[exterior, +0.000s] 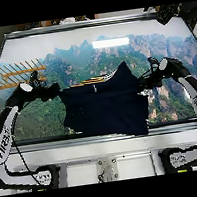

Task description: Fold the clothes and pants, and hang the long-sleeved shirts on hangers.

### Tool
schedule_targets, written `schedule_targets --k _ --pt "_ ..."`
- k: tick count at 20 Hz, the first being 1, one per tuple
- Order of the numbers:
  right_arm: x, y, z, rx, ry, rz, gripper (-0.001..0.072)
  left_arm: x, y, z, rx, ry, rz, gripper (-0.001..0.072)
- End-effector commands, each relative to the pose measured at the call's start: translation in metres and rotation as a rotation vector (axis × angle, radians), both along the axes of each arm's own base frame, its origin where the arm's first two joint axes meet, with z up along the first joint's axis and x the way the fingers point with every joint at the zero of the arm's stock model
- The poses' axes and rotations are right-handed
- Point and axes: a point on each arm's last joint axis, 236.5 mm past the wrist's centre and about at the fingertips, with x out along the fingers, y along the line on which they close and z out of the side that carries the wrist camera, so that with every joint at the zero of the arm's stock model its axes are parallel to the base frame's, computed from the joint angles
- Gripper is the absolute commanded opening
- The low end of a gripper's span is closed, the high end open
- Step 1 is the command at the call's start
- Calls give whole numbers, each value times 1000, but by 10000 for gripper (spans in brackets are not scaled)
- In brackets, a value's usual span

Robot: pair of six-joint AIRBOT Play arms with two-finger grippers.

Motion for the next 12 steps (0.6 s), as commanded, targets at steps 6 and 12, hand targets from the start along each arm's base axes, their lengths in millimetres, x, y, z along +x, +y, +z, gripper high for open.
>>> schedule_targets --k 6,12 --pt "21 -17 106 12 -249 -55 654 -26 47 60 -12 -47 58 672" --pt "-44 -24 168 -46 -286 -7 654 -175 11 5 -53 244 -52 672"
